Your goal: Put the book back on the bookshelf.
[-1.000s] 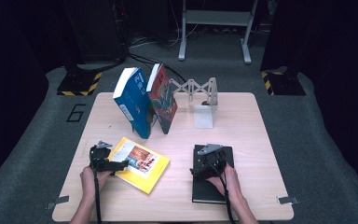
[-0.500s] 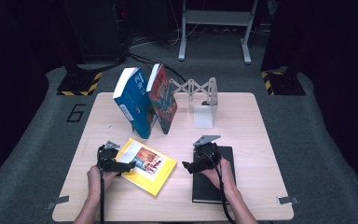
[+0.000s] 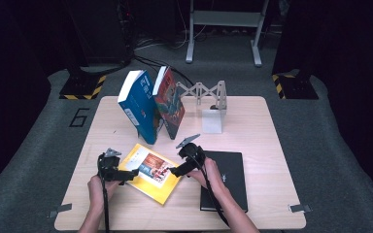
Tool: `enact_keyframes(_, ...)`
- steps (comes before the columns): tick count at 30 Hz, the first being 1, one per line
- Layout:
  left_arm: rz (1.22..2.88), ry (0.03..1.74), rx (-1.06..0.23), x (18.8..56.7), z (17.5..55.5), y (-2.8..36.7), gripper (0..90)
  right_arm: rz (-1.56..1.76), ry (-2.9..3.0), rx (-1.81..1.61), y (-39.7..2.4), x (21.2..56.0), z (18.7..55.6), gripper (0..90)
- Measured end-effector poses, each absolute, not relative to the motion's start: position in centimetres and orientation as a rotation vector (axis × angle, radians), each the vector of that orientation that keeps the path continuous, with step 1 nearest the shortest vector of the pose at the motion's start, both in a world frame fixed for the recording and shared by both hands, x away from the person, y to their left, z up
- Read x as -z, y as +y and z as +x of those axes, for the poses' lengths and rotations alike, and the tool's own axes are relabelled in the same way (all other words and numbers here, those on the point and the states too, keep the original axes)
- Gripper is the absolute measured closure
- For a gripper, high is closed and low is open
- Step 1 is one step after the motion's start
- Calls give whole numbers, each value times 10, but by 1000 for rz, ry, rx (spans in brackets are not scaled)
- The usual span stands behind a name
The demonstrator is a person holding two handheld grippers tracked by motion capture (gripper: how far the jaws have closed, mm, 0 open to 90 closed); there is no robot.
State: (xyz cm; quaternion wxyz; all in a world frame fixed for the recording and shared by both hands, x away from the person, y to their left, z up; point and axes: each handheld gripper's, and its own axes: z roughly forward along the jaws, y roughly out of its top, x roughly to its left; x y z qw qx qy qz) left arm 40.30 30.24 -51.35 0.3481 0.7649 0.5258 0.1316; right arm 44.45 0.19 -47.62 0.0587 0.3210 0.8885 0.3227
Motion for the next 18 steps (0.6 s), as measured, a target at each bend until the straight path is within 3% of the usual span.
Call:
enact_keyframes(8, 2005, 1375, -354, 518, 397, 299, 1, 971, 2785, -908, 26, 494, 454, 151)
enact_keyframes(14, 2010, 1366, -335, 519, 398, 301, 1, 1023, 2831, -902, 28, 498, 447, 297)
enact_keyframes(18, 2001, 1351, -337, 520, 400, 296, 1, 993, 2818, -901, 24, 499, 438, 299)
